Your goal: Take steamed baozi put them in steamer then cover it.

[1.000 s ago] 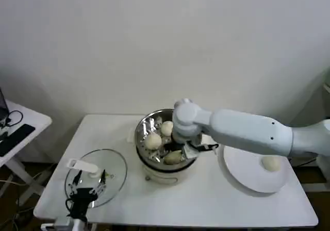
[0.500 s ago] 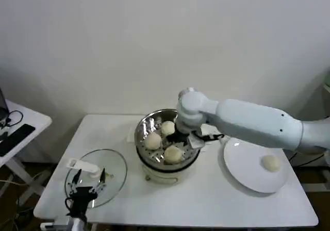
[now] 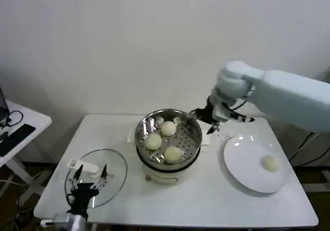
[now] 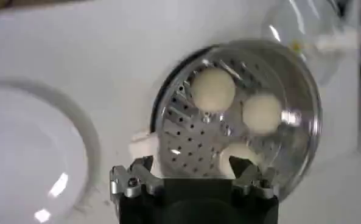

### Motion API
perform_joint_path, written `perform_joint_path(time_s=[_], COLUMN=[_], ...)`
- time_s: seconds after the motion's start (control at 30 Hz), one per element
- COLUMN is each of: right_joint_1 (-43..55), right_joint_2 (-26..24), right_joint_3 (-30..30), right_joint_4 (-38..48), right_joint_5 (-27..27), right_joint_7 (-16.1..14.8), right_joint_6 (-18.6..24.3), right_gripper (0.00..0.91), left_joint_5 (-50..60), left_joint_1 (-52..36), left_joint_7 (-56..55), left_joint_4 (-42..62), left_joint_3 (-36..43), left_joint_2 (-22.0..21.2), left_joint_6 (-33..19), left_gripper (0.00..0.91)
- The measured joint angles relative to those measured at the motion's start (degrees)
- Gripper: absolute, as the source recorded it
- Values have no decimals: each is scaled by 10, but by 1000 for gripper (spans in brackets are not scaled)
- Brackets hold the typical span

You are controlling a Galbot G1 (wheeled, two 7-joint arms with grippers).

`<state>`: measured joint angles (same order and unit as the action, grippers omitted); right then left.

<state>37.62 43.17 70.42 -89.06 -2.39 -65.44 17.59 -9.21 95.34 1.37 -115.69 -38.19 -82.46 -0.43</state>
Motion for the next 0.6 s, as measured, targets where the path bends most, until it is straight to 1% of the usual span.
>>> perform_joint_path(time_s=[0.1, 0.17, 0.23, 0.3, 0.4, 0.47, 0.6], right_joint_1=[9, 7, -8, -32, -71, -94, -146], right_joint_2=[-41, -69, -99, -129, -168, -186, -209], right_joint_3=[13, 14, 5, -13, -38, -52, -86], right_joint_4=[19, 30, 41, 53, 71, 83, 113], right_joint_5=[-63, -92, -114, -125, -125, -116, -77], right_joint_7=[2, 5, 5, 5, 6, 6, 5], right_joint_6=[-58, -90, -116, -136, -157, -165, -162], right_gripper=[907, 907, 907, 907, 907, 907, 907], left_joint_5=[-1, -1, -1, -1, 1, 2, 5], left_joint_1=[-4, -6, -7, -7, -9, -10, -8], left_joint_7=[1, 1, 2, 2, 3, 4, 4], left_joint_4=[-9, -12, -15, -17, -20, -22, -25], left_joint_3=[4, 5, 7, 9, 12, 13, 17], left_joint_2=[0, 0, 0, 1, 1, 2, 2], left_joint_6=[2, 2, 3, 3, 4, 5, 5], left_gripper=[907, 907, 907, 907, 907, 907, 907])
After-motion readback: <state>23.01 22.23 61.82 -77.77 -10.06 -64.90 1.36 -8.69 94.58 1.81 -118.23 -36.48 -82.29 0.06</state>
